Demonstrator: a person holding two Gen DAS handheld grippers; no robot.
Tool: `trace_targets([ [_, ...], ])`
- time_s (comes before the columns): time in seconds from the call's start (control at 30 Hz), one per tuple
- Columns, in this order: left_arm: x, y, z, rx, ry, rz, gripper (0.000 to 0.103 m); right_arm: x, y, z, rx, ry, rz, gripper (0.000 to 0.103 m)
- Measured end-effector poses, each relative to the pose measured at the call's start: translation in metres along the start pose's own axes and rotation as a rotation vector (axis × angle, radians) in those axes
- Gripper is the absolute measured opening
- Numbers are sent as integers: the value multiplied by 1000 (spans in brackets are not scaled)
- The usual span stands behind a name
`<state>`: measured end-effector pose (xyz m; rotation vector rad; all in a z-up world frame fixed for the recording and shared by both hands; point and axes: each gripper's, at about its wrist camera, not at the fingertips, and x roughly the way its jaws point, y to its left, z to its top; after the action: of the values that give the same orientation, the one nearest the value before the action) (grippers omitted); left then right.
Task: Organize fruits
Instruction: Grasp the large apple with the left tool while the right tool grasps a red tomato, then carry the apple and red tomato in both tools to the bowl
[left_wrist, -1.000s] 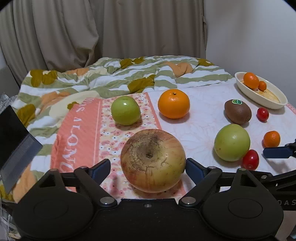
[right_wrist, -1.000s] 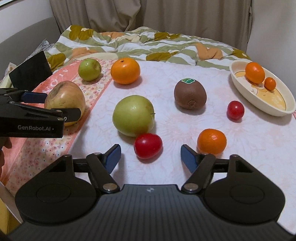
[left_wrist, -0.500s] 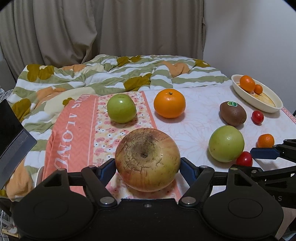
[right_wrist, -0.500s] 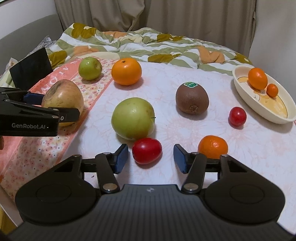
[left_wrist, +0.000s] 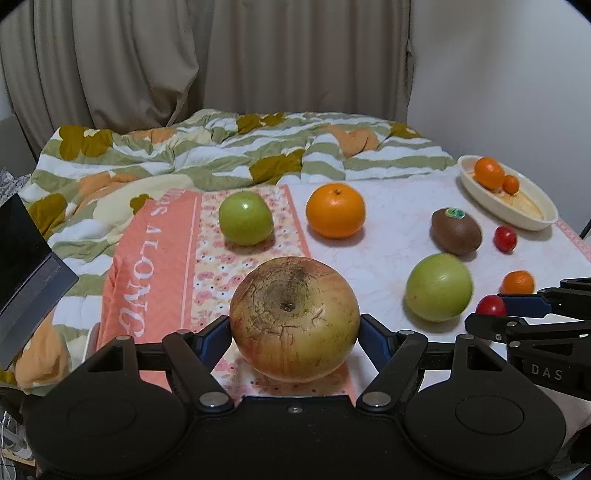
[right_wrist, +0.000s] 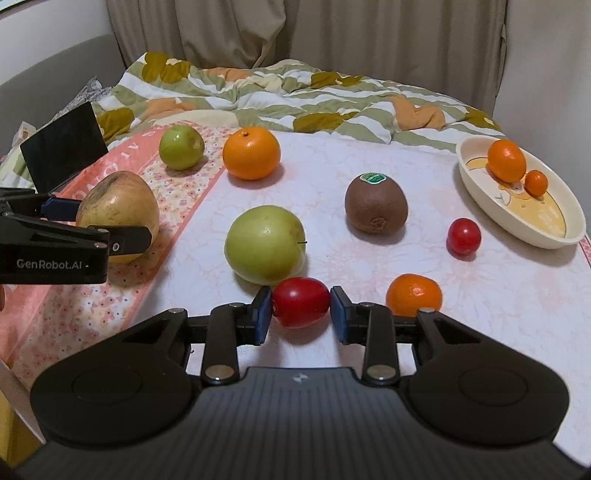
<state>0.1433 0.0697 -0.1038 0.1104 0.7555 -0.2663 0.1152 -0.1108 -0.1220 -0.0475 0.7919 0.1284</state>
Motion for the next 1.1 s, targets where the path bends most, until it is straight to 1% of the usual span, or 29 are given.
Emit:
trace_targets([
  [0.23, -29, -13, 12, -1, -49, -13, 78, -28, -8, 8, 17, -31, -2, 49],
  [0.47, -62, -34, 29, 1, -89, -33, 78, -67, -30, 23, 37, -65, -19, 49],
  [0.57, -74, -50, 36, 6, -106, -27, 78, -82, -44, 29, 43, -64, -13, 49],
  [0.7, -86, -77, 46, 0, -117, -22, 78, -101, -71, 36, 58, -68, -1, 49],
  [0.83, -91, -106, 58, -21, -134, 4, 78, -116, -103, 42, 52, -78, 22, 49],
  [1.1, -79, -170, 83, -69, -159, 38, 78, -123, -177, 48, 20, -86, 63, 49],
])
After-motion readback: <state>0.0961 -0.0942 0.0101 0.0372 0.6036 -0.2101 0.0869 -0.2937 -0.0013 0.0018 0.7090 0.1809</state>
